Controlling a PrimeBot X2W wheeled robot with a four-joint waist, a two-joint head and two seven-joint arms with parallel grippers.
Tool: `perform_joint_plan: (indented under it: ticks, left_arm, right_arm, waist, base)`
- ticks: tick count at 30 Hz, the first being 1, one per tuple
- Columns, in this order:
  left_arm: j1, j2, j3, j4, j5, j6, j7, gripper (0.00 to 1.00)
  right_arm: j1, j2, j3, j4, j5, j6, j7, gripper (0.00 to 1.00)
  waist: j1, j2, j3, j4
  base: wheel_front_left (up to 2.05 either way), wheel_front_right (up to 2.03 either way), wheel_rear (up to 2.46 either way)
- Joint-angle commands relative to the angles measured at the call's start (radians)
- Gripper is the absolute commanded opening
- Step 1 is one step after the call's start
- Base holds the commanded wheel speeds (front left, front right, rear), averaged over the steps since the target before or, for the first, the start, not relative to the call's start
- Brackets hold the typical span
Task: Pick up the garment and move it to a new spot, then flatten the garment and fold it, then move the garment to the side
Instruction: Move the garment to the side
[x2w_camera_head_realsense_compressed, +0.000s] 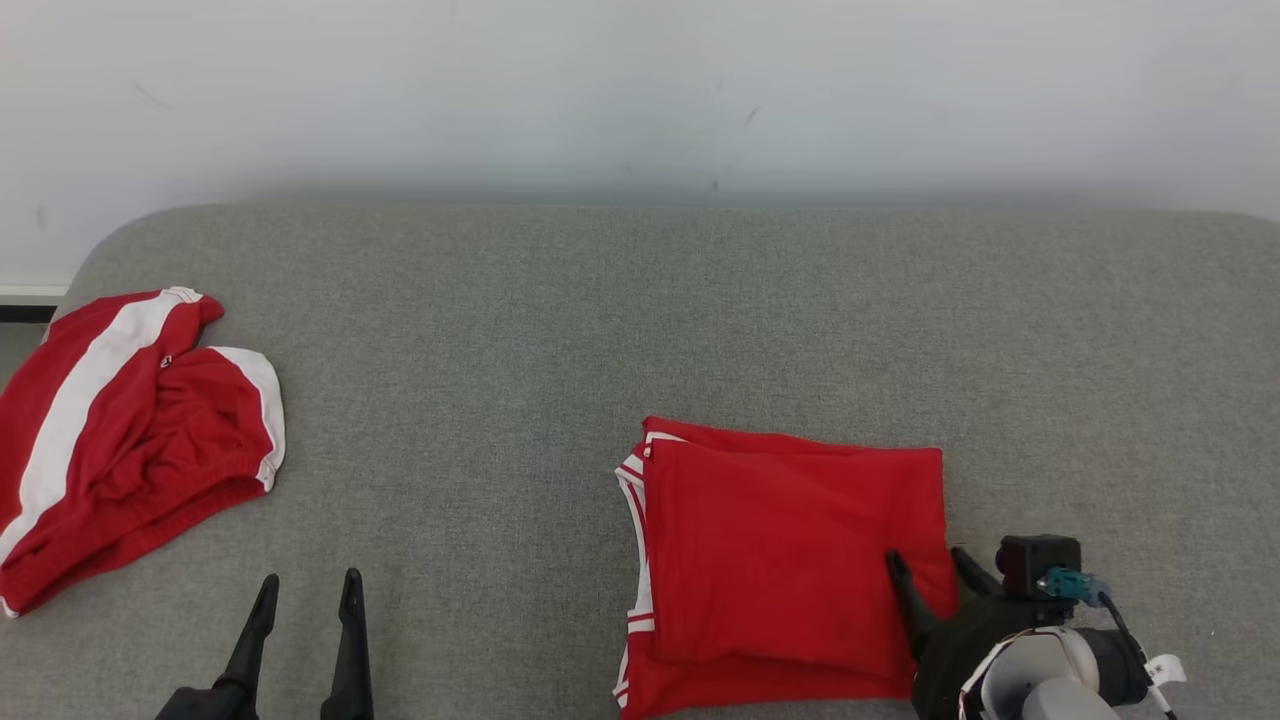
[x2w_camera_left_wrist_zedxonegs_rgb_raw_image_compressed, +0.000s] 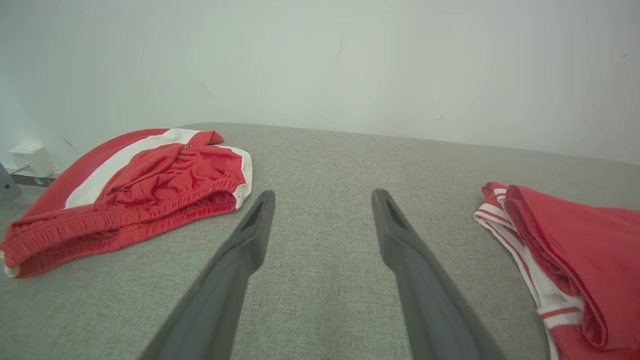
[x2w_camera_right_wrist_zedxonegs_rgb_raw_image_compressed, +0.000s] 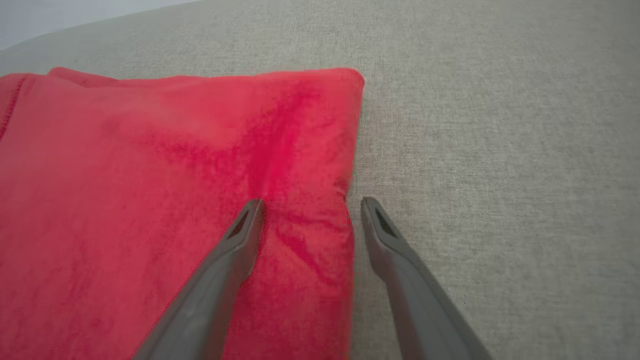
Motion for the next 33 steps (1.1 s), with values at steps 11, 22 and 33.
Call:
perform_joint_plan:
  ticks: [11, 22, 33]
  left_arm:
    - [-0.022, 0.005, 0.001, 0.01, -0.003, 0.01, -0.012, 1.0]
    - [-0.098, -0.004, -0.006, -0.028, 0.02, 0.033, -0.02, 1.0]
    - [-0.204, 0.053, 0.016, -0.162, 0.07, 0.043, -0.02, 1.0]
  right_arm:
    - [-0.104, 0.005, 0.063, 0.135, 0.054, -0.002, -0.022, 0.0]
    - [-0.376, -0.089, 0.151, 0.153, 0.104, -0.002, -0.015, 0.0]
    - [-0.642, -0.239, 0.224, 0.19, 0.155, -0.002, -0.036, 0.0]
  waist:
    - [-0.0002, -0.0001, 0.025, -0.01]
    - [-0.0002, -0.0001, 0.159, -0.057]
    - [-0.0002, -0.0001, 0.388, -0.185]
  base:
    - [0.0, 0.0, 0.0]
    - [0.0, 0.0, 0.0]
    - [0.0, 0.0, 0.0]
